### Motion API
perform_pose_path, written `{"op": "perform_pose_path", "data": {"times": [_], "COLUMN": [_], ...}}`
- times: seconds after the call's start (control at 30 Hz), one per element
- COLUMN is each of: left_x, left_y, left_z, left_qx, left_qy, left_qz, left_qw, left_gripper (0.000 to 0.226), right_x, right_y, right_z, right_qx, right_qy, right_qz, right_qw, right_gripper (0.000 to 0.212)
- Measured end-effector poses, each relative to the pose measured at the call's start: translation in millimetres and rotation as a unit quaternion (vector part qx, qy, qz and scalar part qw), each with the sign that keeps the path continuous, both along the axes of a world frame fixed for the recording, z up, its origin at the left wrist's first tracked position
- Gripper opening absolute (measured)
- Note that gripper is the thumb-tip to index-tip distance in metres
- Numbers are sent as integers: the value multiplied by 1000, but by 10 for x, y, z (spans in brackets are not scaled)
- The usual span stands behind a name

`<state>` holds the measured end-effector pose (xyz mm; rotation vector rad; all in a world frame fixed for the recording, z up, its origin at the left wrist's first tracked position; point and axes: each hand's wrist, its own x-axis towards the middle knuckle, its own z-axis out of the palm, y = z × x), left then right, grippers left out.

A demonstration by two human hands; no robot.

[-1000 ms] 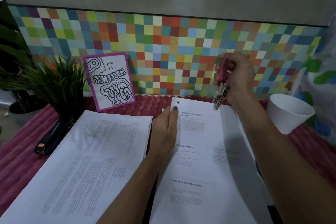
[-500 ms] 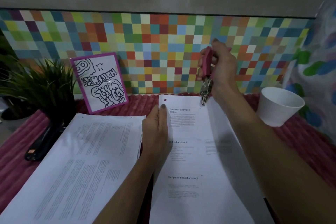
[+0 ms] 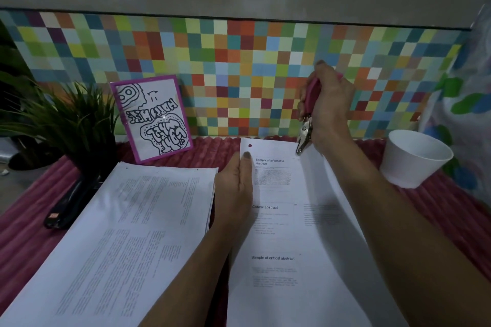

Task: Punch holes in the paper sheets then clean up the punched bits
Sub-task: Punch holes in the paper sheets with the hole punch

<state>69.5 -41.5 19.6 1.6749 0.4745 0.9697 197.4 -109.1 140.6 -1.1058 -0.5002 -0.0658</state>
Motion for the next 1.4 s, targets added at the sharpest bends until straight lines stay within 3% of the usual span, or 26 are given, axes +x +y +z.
{"op": "perform_pose_path", "data": {"times": [0.17,0.3,0.47,0.67,0.83,1.07,1.17,1.3,1.4], "left_x": [-31,-34,-36,-30,-67,-38,-59,-64,-56], "left_y": [14,38,55,87,91,131,77,22,52], "left_z": [24,5,-7,-11,66,18,37,57,46], "left_qx": [-23,-35,-33,-57,-112,-81,-83,-78,-59], "left_qy": [-18,-10,-17,-24,-65,-39,-31,-47,-39], "left_qz": [-51,-82,-68,-65,-103,-72,-74,-80,-73], "left_qw": [998,996,997,996,986,993,993,993,995], "left_gripper": [9,32,28,26,22,16,14,28,32], "right_x": [1,10,52,65,83,85,26,-16,27], "right_y": [-9,-13,-68,-119,-187,-199,-179,-181,-229], "right_z": [-16,-22,-55,-118,-149,-253,-269,-258,-234], "right_qx": [8,12,-13,-42,-25,80,34,-39,-13], "right_qy": [12,2,35,16,-48,99,43,-80,-56], "right_qz": [6,18,85,172,153,167,168,146,151], "right_qw": [1000,1000,996,984,987,978,984,985,987], "right_gripper": [41,39,22,31,35,42,37,34,36]}}
